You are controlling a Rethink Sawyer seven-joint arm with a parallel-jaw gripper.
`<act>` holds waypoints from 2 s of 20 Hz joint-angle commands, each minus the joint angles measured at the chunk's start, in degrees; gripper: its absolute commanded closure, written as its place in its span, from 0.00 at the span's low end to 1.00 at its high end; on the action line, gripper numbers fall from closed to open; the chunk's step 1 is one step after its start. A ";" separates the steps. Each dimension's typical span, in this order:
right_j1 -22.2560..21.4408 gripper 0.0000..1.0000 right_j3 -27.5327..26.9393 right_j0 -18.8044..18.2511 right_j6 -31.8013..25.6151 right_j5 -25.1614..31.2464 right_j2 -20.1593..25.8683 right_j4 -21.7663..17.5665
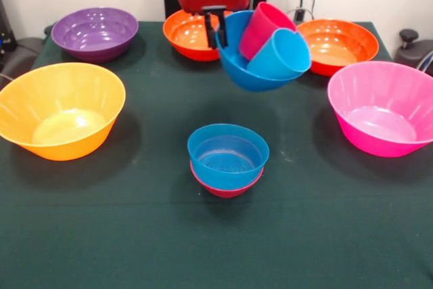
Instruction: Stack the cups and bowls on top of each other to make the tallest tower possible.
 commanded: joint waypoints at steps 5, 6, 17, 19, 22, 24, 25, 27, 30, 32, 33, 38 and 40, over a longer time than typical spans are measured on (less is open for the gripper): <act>-0.11 1.00 -8.14 3.04 -1.45 11.52 7.46 5.61; 0.46 1.00 -9.80 3.43 -1.65 12.79 7.81 5.99; 6.01 1.00 -22.17 4.37 -5.74 20.02 11.07 6.67; 7.11 1.00 -23.71 4.31 -6.34 20.64 11.42 6.53; 8.96 1.00 -25.68 4.09 -7.13 21.02 11.55 6.03; 10.51 1.00 -27.37 3.51 -8.15 21.09 11.78 5.50; 11.23 1.00 -28.63 3.03 -9.06 21.74 12.02 5.18; 12.23 1.00 -30.14 2.16 -10.34 22.12 12.34 4.58; 13.85 1.00 -31.36 0.66 -12.45 22.52 13.11 3.92; 15.60 1.00 -32.84 0.02 -13.77 22.62 13.57 3.35; 16.55 1.00 -33.46 -0.39 -14.59 22.67 13.93 3.21; 19.58 1.00 -36.23 -1.46 -16.61 24.15 15.19 2.48; 20.31 1.00 -36.80 -1.97 -17.26 24.66 15.67 2.15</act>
